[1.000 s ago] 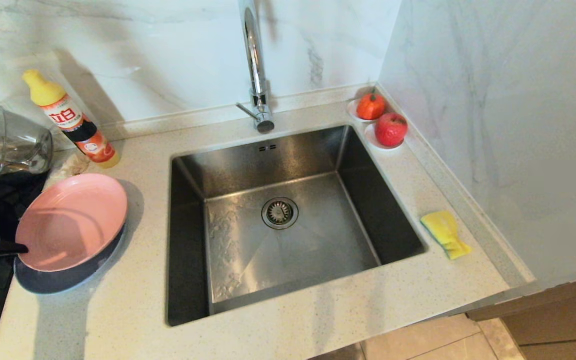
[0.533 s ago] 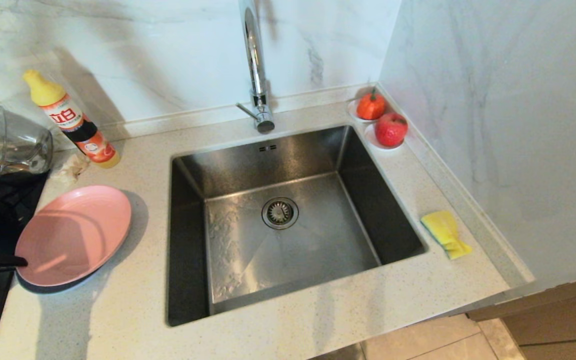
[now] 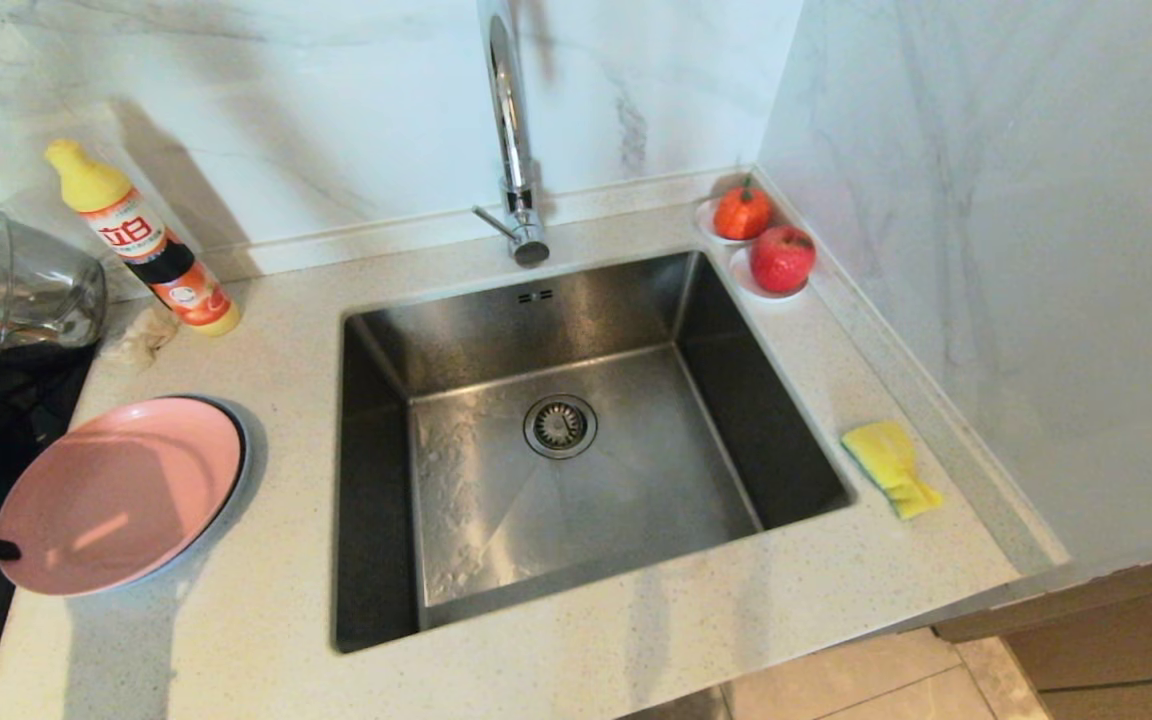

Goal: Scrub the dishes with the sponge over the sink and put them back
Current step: Place the plate on the plate

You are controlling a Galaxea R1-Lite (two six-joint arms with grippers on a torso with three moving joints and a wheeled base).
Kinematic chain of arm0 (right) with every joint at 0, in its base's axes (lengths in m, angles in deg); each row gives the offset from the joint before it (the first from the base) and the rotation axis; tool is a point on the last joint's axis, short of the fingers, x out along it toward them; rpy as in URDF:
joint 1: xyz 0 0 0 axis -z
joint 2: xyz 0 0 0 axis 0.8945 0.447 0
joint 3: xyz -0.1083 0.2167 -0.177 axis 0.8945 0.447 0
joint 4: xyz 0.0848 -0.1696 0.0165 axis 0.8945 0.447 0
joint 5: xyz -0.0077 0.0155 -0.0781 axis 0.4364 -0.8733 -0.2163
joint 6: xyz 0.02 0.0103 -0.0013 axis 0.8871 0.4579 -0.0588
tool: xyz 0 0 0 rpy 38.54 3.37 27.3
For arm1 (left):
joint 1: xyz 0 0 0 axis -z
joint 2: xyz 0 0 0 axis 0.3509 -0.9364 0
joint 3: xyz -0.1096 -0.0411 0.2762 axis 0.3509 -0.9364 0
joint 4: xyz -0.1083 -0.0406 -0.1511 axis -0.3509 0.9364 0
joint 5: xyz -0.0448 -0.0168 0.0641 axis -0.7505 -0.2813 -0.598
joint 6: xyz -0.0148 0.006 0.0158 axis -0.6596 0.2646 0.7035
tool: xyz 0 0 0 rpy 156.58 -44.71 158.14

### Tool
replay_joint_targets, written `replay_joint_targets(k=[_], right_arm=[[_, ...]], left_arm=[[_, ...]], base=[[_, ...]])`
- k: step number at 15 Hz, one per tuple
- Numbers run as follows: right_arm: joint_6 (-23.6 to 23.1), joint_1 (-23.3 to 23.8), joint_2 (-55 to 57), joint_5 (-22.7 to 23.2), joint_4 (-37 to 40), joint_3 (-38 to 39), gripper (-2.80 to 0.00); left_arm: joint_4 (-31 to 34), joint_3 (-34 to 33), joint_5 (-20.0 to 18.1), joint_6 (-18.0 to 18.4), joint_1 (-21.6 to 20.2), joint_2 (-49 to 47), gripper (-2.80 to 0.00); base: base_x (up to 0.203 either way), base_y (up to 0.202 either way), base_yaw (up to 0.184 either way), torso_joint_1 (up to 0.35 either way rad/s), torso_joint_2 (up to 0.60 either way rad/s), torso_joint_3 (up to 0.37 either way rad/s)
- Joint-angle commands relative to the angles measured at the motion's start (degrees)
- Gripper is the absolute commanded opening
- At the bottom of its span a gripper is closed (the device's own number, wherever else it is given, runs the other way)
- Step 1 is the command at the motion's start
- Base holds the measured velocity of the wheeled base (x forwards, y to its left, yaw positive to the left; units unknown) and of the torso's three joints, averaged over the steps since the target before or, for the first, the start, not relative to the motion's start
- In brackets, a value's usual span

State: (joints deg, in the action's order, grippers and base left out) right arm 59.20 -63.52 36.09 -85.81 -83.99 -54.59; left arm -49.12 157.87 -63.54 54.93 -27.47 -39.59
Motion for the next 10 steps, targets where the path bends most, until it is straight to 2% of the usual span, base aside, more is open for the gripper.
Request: replay_joint_targets(k=[1, 7, 8, 10], right_arm=[[-0.1, 0.0, 0.0, 0.1, 0.0, -0.1, -2.80], [-0.1, 0.0, 0.0, 0.0, 0.0, -0.1, -2.80], [-0.1, 0.0, 0.0, 0.0, 0.0, 0.0, -2.80], [-0.1, 0.0, 0.0, 0.0, 0.0, 0.0, -2.80]], left_arm=[[0.1, -0.5, -0.2, 0.4, -0.1, -0.3, -2.80], [-0.2, -1.3, -0.4, 0.9, -0.1, -0.9, -2.80], [-0.2, -0.9, -0.5, 0.8, -0.1, -0.8, 0.00], [0.2, 0.4, -0.6, 0.1, -0.1, -0.5, 0.00]], base=[[0.000, 0.000, 0.000, 0.000, 0.00, 0.000], [0.000, 0.000, 0.000, 0.000, 0.00, 0.000], [0.000, 0.000, 0.000, 0.000, 0.00, 0.000], [0.000, 0.000, 0.000, 0.000, 0.00, 0.000]])
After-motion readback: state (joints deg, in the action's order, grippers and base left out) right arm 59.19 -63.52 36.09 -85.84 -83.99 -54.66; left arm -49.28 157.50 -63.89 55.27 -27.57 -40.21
